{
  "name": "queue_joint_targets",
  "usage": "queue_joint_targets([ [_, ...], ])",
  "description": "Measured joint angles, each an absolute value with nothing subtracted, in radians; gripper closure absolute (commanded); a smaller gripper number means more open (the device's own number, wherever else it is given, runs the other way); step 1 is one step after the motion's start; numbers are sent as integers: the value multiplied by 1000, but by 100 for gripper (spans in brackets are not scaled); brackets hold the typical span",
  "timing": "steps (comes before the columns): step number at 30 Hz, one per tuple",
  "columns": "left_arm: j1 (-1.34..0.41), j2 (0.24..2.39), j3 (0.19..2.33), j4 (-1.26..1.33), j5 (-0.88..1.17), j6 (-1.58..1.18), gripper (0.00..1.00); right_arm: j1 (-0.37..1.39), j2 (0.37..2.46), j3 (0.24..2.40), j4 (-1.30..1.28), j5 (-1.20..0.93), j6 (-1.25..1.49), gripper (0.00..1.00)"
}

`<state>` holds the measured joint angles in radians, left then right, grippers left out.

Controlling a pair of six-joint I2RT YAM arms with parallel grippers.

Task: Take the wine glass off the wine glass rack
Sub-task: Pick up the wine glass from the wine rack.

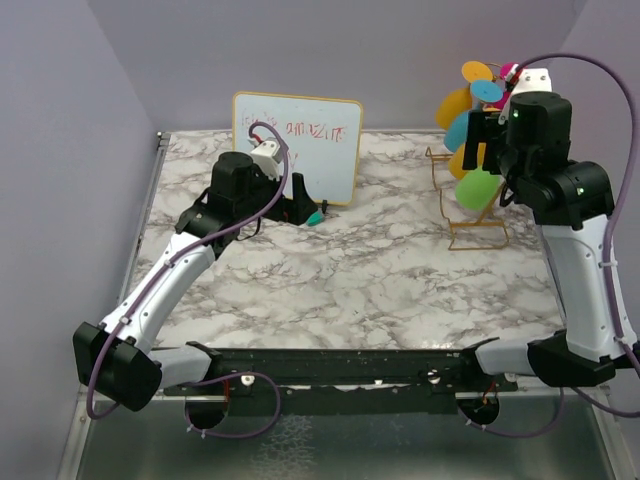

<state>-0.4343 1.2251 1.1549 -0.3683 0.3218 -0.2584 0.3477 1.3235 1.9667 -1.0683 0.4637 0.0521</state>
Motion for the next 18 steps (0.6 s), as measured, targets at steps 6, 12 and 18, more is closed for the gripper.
queue_joint_targets([
  [6,-434,1218,1143,-350,321,-258,1,348,1368,1944,-1089,562,52,22],
  [12,-434,1214,1133,-344,321,-254,1,348,1420,1922,-1086,640,51,30],
  [18,-434,1214,1133,-337,321,-253,1,348,1430,1846,-1040,677,40,34],
])
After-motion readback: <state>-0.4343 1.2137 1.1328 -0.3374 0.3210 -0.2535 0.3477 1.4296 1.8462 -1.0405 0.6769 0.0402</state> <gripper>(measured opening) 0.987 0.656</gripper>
